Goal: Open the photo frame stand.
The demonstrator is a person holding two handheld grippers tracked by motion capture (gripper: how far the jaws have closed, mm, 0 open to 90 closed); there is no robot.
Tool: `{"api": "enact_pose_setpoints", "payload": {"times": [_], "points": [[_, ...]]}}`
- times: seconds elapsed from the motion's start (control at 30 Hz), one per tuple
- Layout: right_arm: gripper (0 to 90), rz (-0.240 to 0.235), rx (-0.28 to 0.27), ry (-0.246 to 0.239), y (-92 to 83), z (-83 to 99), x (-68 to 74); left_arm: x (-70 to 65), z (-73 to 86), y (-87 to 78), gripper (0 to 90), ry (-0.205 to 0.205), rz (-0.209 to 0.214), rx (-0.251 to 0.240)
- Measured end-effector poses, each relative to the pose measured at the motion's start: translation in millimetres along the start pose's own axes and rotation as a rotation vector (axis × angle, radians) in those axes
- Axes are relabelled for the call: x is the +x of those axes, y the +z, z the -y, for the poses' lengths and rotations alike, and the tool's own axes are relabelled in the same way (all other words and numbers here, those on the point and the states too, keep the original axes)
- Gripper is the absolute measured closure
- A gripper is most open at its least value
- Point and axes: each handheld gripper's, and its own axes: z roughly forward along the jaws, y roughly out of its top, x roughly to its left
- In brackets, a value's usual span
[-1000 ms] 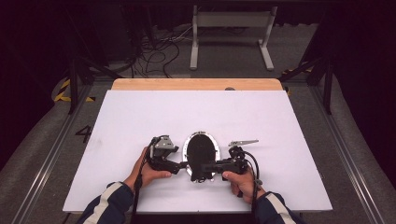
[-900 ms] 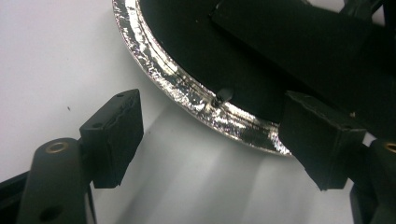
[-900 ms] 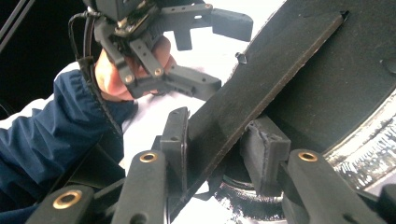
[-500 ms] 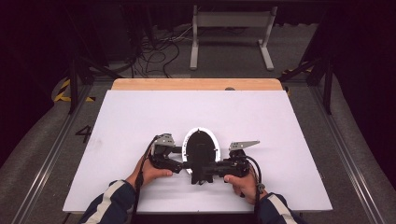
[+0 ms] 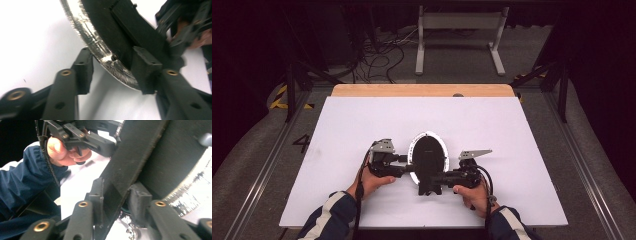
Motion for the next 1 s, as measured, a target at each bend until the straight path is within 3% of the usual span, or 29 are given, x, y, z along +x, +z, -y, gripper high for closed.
{"api": "enact_pose_setpoints", "payload": {"times": [0.17, 0.3, 0.4, 0.43, 0.6, 0.77, 1.0], "points": [[73.3, 0.025, -0.001, -0.01, -0.4, -1.6, 2.0, -0.5, -3.2, -3.8, 62.0, 0.02, 0.006, -0.019], [73.5, 0.041, 0.0, -0.015, -0.3, -1.8, 3.4, -0.5, -2.5, -3.6, 62.6, 0.009, 0.013, -0.024], [74.1, 0.044, 0.001, -0.022, -0.2, -1.8, 4.3, -2.1, -0.7, 1.5, 61.8, 0.004, 0.051, -0.001], [74.1, 0.043, 0.001, -0.023, -0.2, -1.8, 4.3, -2.4, -1.1, 3.0, 60.8, 0.028, 0.045, 0.004], [74.0, 0.045, -0.001, -0.022, -0.3, -1.7, 4.3, -3.3, -0.7, 5.3, 59.8, 0.013, 0.054, 0.016], [76.1, 0.073, -0.009, -0.04, -1.1, -2.9, 5.8, -10.3, -6.4, 3.3, 61.3, 0.09, 0.001, 0.004], [79.2, 0.094, -0.019, -0.054, -4.5, -4.9, 7.1, -16.9, -11.2, 4.5, 63.6, 0.139, -0.054, -0.014]]}}
